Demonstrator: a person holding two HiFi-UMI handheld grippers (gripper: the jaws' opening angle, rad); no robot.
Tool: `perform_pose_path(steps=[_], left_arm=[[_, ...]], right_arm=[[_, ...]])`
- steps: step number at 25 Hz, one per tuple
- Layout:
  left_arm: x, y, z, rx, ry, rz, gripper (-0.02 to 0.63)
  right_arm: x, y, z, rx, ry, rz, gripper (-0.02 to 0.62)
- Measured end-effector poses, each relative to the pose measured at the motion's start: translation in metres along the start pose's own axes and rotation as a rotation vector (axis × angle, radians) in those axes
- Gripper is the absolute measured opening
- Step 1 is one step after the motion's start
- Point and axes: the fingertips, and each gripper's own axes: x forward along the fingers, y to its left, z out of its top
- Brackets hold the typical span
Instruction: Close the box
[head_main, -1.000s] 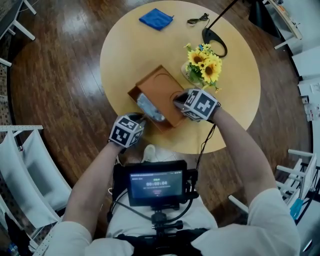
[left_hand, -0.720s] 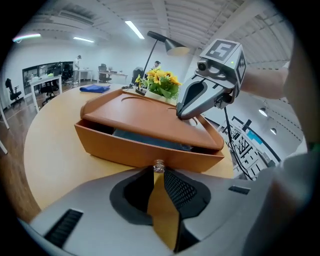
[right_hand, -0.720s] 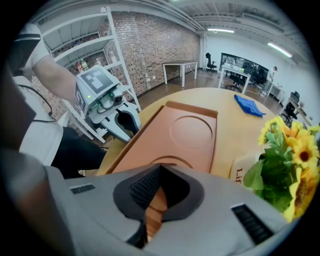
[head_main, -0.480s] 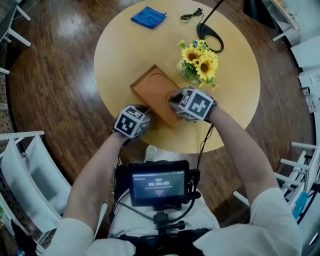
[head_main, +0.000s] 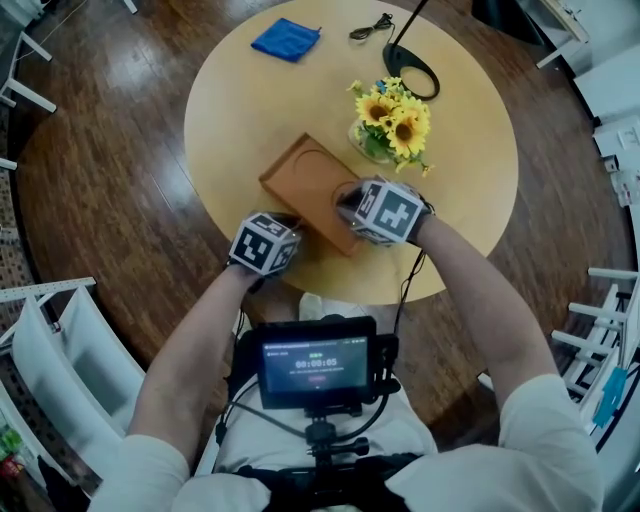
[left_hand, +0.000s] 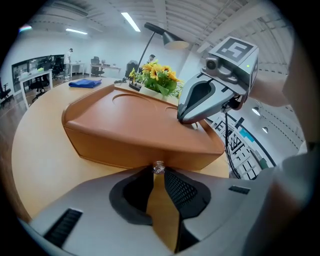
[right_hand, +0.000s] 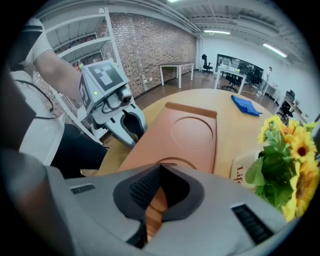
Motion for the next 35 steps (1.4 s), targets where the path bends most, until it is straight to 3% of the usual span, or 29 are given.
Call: perform_pose_path(steps=[5,7,9,11,14,18,23,28,35], left_arm=[[-0.015,0.003,-0.003,0.099,0.087,-0.012,0.095],[-0.036,0.007,-0.006,0.133,0.107,-0.018,0.095],[-0.060,0.017,-0.010,0.133,0.102,-0.013,0.095],[-0.084,0.030,-0.012,0.122,0.077,0.000,0.095],[-0.126,0.048,-0.018,0.105,0.041,0.004,0.095],[-0.178,0.058,-0.024,0.185,0.028,-0.036,0.095],[-0.232,0.069,-0.031,0.250,0.020,-0.077,0.095],[-0.274,0.084,-0.051,0.273,0.033,-0.088,0.095],[-0.316,0.092,-0.070,0.247,0.018,-0.090,0.095]], right_arm=[[0.000,-0.004,-0.004,0.015,-0.021,-0.117,0.002],[-0.009,0.003,0.003,0.012,-0.077,-0.232,0.002],[-0.032,0.010,0.017,0.068,-0.204,-0.381,0.002],[-0.057,0.019,0.023,0.207,-0.327,-0.497,0.002],[-0.062,0.053,0.006,0.530,-0.433,-0.560,0.002],[-0.038,0.132,-0.018,0.923,-0.468,-0.605,0.029],[-0.022,0.219,-0.005,1.238,-0.522,-0.684,0.048],[-0.025,0.288,0.020,1.334,-0.532,-0.728,0.049],[-0.047,0.342,0.056,1.307,-0.558,-0.763,0.048]])
